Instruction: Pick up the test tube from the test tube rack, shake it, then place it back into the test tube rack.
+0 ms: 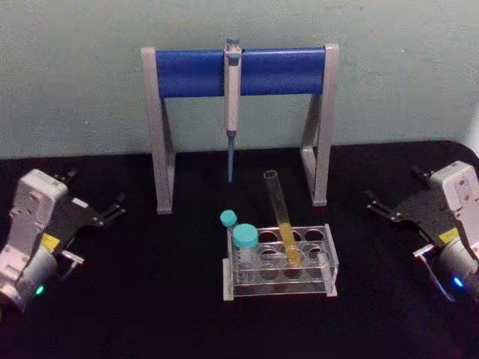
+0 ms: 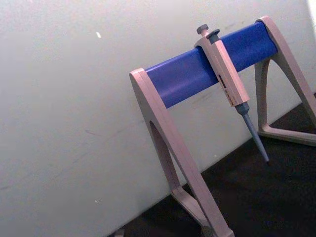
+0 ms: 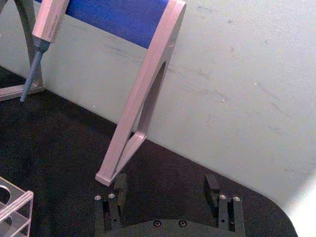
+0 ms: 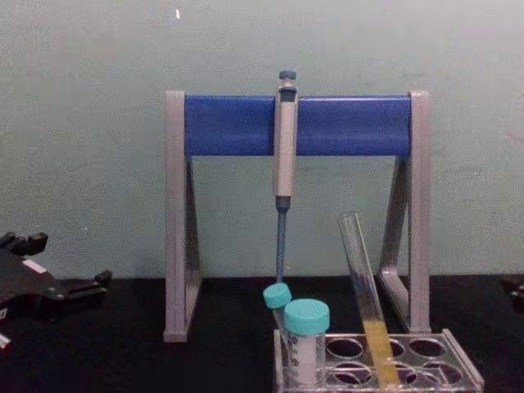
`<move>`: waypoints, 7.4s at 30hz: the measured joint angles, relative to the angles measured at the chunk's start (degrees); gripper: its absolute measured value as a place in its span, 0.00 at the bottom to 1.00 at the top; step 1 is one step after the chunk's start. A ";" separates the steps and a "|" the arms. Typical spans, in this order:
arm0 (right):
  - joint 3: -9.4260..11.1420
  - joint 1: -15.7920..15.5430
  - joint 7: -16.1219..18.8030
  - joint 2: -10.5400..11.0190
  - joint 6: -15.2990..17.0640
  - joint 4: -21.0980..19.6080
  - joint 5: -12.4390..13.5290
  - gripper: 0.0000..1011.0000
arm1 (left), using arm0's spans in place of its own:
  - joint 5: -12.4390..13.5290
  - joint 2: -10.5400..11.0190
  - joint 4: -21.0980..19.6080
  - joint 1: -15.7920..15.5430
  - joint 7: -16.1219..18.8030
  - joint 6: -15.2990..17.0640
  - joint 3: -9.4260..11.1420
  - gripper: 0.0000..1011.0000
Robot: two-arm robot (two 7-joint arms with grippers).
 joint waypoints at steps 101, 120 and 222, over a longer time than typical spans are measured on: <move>-0.08 5.06 29.88 -8.62 5.71 -3.02 3.62 0.99 | 0.01 0.00 0.00 0.00 0.00 0.00 0.00 0.99; 0.10 5.98 30.93 -9.65 8.24 -1.30 4.29 0.99 | 0.00 0.00 0.00 0.00 0.00 0.00 0.00 0.99; 5.97 2.04 31.35 -8.69 1.94 -7.04 12.82 0.22 | 0.00 0.00 0.00 0.00 0.00 0.00 0.00 0.99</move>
